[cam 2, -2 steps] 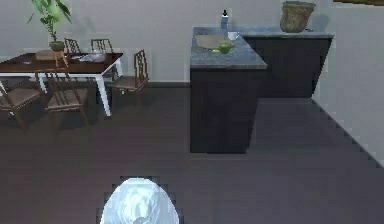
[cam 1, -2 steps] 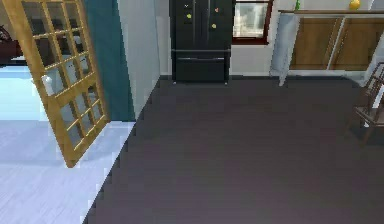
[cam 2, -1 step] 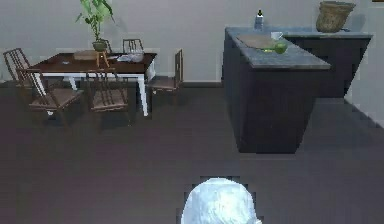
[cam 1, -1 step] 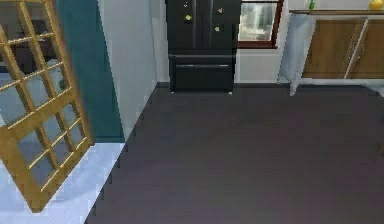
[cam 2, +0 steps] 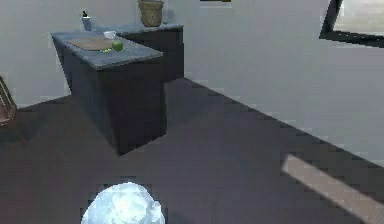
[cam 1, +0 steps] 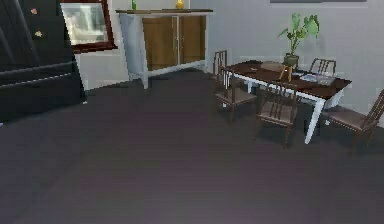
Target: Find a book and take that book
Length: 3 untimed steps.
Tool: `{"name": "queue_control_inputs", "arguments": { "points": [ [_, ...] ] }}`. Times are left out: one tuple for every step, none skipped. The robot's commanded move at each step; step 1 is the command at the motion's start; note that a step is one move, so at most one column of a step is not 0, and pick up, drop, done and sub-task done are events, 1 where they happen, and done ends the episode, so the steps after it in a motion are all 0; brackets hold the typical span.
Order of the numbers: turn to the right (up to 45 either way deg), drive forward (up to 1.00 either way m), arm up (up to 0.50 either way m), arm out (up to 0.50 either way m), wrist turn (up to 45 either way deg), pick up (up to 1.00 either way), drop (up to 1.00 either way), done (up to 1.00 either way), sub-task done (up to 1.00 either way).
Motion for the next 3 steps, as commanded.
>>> {"name": "queue_control_inputs", "arguments": {
  "points": [
    [0.0, 0.6, 0.0, 0.0, 0.0, 0.0, 0.0, 0.0, 0.0],
    [45.0, 0.0, 0.0, 0.0, 0.0, 0.0, 0.0, 0.0, 0.0],
    [6.0, 0.0, 0.0, 0.0, 0.0, 0.0, 0.0, 0.0, 0.0]
  ]
}}
